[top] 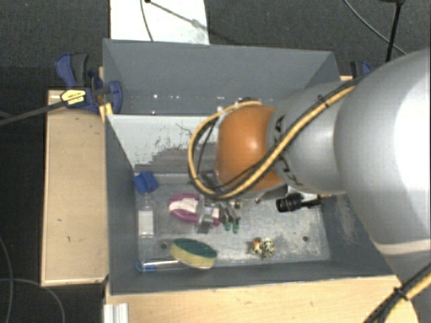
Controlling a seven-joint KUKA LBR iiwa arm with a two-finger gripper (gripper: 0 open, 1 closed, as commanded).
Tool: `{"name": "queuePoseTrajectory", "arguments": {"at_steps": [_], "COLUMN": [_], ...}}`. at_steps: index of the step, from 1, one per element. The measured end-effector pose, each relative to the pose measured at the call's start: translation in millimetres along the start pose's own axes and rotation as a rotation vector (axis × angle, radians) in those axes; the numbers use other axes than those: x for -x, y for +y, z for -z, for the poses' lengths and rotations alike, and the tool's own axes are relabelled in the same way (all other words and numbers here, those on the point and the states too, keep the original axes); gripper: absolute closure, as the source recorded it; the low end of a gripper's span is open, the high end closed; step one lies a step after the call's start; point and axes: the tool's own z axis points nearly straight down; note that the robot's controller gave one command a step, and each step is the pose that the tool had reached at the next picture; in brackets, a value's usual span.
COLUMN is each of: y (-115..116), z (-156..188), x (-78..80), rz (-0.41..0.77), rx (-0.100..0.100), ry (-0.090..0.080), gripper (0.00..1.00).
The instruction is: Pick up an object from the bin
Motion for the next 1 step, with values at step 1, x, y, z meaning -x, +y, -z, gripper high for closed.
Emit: {"name": "queuePoseTrajectory", "arguments": {"at_steps": [1], "y": [0.4], "z": [63.5], "x": [1.5], "rz": [0.0], "rx": [0.002], "ry": [-0.003], "gripper": [1.0]}}
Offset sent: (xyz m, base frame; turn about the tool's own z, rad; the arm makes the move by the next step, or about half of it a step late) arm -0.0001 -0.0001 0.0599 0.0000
